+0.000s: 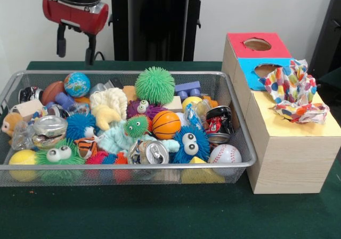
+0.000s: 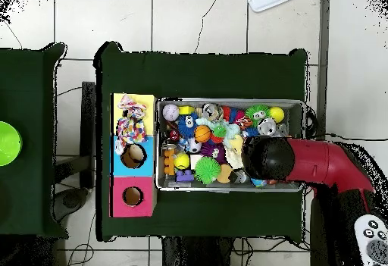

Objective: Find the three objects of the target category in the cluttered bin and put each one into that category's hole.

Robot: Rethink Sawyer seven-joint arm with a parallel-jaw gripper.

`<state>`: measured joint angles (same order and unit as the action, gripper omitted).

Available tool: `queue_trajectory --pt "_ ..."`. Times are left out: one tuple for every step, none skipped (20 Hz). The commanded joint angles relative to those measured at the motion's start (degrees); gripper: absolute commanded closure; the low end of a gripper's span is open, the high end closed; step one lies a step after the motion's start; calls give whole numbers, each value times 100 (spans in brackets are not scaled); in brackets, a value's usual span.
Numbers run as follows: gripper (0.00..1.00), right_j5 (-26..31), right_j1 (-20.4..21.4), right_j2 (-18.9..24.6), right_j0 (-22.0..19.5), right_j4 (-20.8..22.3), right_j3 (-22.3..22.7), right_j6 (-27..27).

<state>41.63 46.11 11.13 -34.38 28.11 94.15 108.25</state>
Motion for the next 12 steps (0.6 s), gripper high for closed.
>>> queue_trajectory --pt "0 162 -447 756 -179 626 -157 -1963" --pt "0 140 -477 778 -201 694 -187 -1953" --pt "0 86 -513 805 -228 763 -215 -1939" --pt "0 45 -562 830 -250 834 -255 -1925" --pt "0 -15 -619 855 -273 902 -292 -1896" --pt "0 -74 -677 880 -297 970 -330 -1867" --pt "0 -116 -726 911 -314 1051 -362 -1835" --pt "0 -139 -767 937 -329 1107 -388 -1821" --pt "0 -160 -809 977 -358 1149 -414 -1819" --pt "0 -181 -851 1017 -388 1192 -439 -1816" --pt "0 -183 -879 1053 -413 1237 -462 -1820" --pt "0 -182 -892 1096 -451 1277 -470 -1849"
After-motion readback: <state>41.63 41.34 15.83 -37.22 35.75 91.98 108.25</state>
